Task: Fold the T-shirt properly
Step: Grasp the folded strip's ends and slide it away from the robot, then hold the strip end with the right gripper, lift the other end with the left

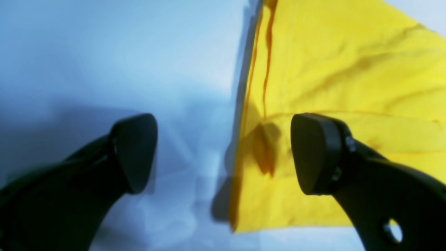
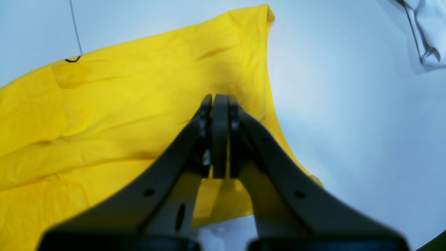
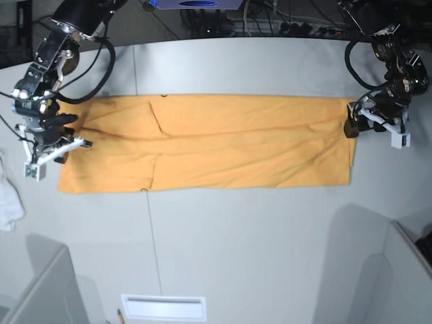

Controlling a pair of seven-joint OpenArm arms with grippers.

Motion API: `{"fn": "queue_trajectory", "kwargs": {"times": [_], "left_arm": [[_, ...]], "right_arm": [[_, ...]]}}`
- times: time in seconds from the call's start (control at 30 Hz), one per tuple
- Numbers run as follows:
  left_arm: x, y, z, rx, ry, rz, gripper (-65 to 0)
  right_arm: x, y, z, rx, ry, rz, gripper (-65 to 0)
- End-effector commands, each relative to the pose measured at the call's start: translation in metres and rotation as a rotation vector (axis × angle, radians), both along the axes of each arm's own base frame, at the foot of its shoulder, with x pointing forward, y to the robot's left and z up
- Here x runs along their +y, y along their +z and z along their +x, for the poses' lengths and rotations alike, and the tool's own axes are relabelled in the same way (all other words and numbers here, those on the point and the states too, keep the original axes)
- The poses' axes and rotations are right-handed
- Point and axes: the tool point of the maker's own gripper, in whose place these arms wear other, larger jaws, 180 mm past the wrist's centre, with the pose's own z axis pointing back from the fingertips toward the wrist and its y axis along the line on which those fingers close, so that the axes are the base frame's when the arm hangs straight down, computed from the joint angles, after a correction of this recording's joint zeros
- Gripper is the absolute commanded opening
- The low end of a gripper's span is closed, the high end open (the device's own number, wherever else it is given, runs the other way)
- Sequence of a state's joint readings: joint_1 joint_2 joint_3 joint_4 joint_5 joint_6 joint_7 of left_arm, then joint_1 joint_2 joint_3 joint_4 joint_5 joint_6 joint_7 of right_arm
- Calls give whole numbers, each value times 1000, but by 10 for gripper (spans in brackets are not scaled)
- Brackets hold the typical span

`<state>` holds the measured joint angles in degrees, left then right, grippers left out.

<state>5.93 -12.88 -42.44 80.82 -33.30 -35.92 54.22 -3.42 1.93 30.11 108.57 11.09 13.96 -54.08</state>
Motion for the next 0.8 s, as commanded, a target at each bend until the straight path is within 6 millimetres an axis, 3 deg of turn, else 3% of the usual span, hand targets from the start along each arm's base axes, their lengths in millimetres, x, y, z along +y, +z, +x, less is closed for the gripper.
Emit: {"fn": "queue_trajectory", "kwargs": {"times": [0.0,0.13,0.3,0.47,0.57,0.73,0.77], "left_arm": [[3,11,11,-45,-17,8,-74],[-4,-4,10,-7,-35,-24,-86],[-35,-20,12,40,-127,-48,-183],[-37,-20,12,41,-133,-49,-230],[-36,-25,9,56,-127,-60,-332],[-37,-39,10,82,-98,-109,-650],[-36,-41,12,84,-90,-120,-650]], "right_arm": [[-3,14,9,-54,1,-17,-650],[-3,13,8,-52,1,-17,-650],[-3,13,7,-49,1,-17,-650],[-3,13,7,-48,1,-16,-650],[-3,13,7,-48,1,-16,-650],[-3,11,6,-45,0,-14,-650],[-2,12,6,-51,4,-4,-650]]}}
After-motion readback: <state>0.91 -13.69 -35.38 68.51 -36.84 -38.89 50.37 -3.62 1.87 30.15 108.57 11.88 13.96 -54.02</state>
